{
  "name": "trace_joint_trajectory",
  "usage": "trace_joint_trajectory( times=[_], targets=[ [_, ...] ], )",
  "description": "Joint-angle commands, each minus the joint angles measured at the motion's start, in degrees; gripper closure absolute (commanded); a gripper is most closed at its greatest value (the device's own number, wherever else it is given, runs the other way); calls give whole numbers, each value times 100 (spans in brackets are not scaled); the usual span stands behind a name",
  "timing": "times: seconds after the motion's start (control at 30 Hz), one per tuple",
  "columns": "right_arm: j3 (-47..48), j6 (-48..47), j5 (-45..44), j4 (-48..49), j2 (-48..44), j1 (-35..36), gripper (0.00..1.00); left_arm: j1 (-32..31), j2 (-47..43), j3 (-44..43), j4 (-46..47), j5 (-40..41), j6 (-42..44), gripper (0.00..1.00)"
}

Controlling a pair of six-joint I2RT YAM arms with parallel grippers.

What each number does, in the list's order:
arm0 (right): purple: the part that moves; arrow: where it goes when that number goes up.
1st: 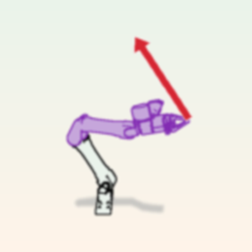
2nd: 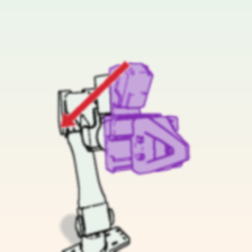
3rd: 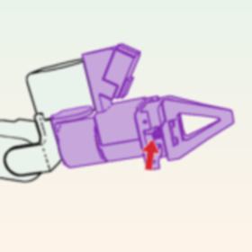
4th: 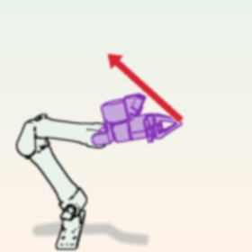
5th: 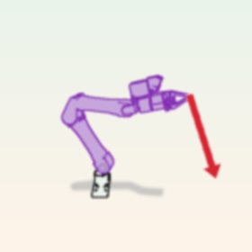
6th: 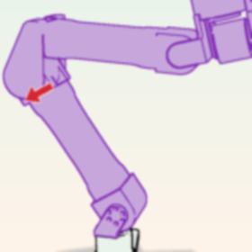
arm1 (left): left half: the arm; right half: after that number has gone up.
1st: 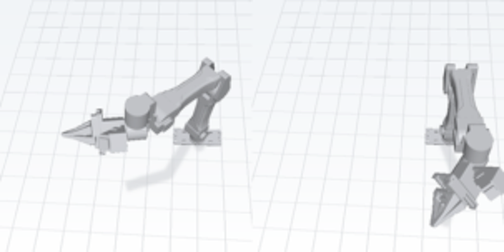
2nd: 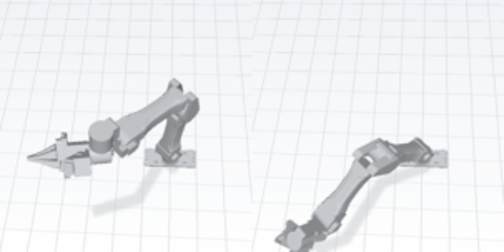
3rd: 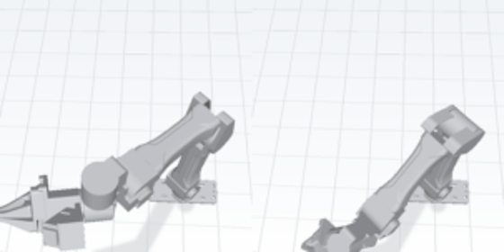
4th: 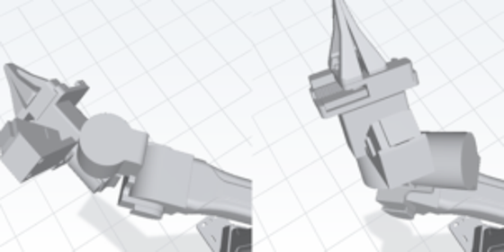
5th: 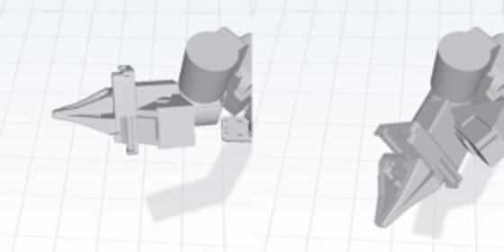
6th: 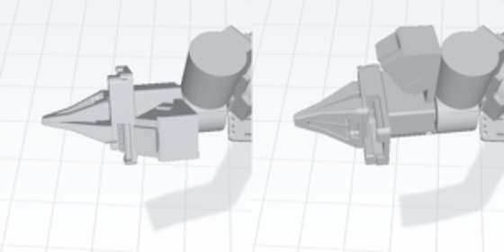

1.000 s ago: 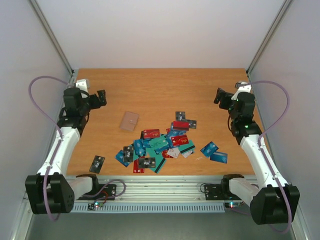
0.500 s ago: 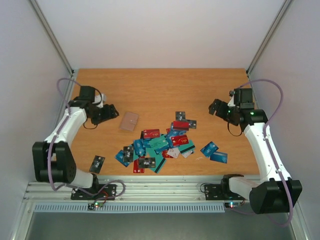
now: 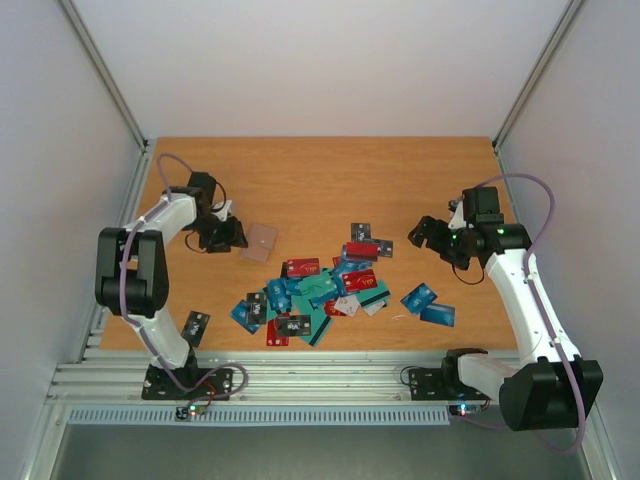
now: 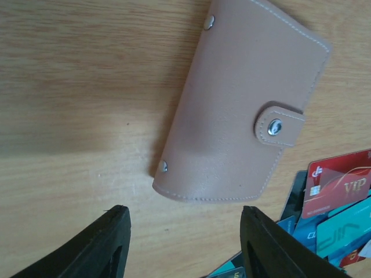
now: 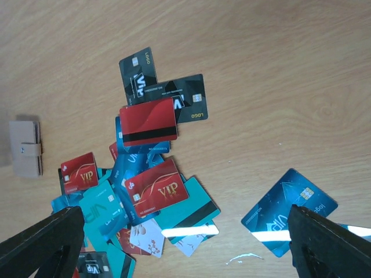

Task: Put the credit cards into the card holder

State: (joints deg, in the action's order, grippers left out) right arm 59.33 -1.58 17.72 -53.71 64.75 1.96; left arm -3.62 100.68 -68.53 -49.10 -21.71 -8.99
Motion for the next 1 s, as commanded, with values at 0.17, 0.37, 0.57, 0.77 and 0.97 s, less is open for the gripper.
trace_joint_trajectory(
  times=[0.17, 0.37, 0.57, 0.77, 0.97],
  targets=[
    [-31, -59, 127, -231, -118, 42, 5, -16, 635, -438, -125, -149, 278, 50],
    [-38, -67, 66, -276, -164, 37, 5, -25, 1045, -605, -48, -325, 275, 57],
    [10, -50, 62, -263, -115, 41, 6, -67, 1272, -684, -42, -243, 232, 65],
    [113, -94, 91, -281, -76, 37, 8, -93, 1331, -471, 212, -384, 169, 76],
    [164, -122, 364, -290, -40, 48, 12, -216, 931, -188, 530, -658, -43, 89]
  ],
)
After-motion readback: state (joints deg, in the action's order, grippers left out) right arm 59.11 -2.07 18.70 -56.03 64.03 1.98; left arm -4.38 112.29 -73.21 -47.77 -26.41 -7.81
